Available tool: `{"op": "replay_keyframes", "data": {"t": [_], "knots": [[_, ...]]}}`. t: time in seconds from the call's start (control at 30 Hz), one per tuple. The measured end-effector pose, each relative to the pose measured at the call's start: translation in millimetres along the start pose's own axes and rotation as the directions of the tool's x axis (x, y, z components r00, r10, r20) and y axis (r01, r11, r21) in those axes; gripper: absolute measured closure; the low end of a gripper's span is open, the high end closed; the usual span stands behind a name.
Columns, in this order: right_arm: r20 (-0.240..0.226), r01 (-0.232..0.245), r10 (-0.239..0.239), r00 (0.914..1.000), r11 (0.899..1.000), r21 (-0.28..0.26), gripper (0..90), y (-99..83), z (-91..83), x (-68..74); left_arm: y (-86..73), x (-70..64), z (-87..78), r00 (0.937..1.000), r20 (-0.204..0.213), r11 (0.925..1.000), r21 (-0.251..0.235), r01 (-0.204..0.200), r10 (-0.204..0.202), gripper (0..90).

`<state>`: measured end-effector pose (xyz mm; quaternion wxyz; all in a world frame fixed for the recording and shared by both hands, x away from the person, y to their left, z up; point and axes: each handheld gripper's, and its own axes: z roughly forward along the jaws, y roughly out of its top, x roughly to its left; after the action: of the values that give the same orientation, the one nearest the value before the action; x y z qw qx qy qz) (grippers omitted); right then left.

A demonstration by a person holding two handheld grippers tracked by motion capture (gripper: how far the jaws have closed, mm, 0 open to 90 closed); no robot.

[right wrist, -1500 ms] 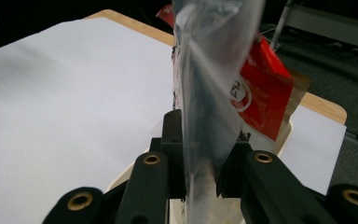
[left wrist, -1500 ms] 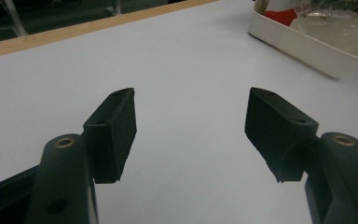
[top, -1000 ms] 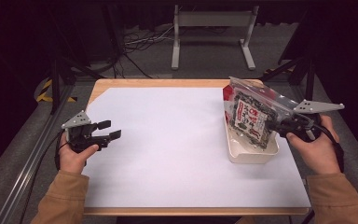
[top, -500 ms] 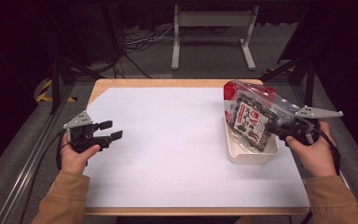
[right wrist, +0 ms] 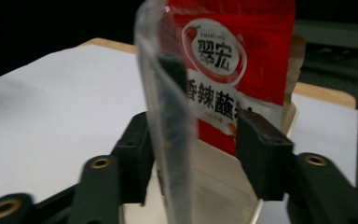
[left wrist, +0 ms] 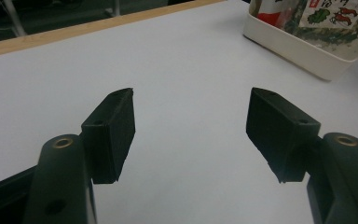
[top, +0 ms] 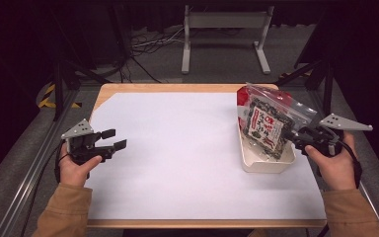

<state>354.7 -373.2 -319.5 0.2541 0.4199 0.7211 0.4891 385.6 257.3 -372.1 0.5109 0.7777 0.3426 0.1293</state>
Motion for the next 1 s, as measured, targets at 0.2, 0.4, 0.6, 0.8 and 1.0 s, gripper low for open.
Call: {"op": "replay_keyframes", "data": {"t": [0.2,0.4,0.6,0.8,1.0], "knots": [[0.050,0.036,-0.034,0.9982,0.999,-0.038,36.8,-8.4,-16.3,10.4,-3.1,-11.3,-4.8,0.9997,0.006,0.9997,-0.004,-0.024,0.024,33.2],[0.064,0.060,-0.056,0.9964,0.996,-0.063,36.0,-18.6,-32.0,29.6,-11.7,-22.5,-12.5,0.9994,0.012,0.9995,-0.005,-0.033,0.033,33.2],[0.098,0.100,-0.091,0.9911,0.991,-0.092,36.7,-22.6,-44.6,48.3,-22.0,-31.8,-20.1,0.9987,0.012,0.9986,-0.023,-0.048,0.049,33.1],[-0.017,0.114,-0.116,0.9930,0.987,-0.113,37.2,-26.4,-40.2,73.8,-29.7,-35.3,-21.0,0.9975,0.003,0.9973,-0.024,-0.070,0.070,33.1],[-0.113,0.120,-0.131,0.9849,0.988,-0.097,36.7,-35.2,-20.0,88.4,-31.9,-36.9,-22.2,0.9979,0.012,0.9971,-0.043,-0.063,0.063,33.1]]}}
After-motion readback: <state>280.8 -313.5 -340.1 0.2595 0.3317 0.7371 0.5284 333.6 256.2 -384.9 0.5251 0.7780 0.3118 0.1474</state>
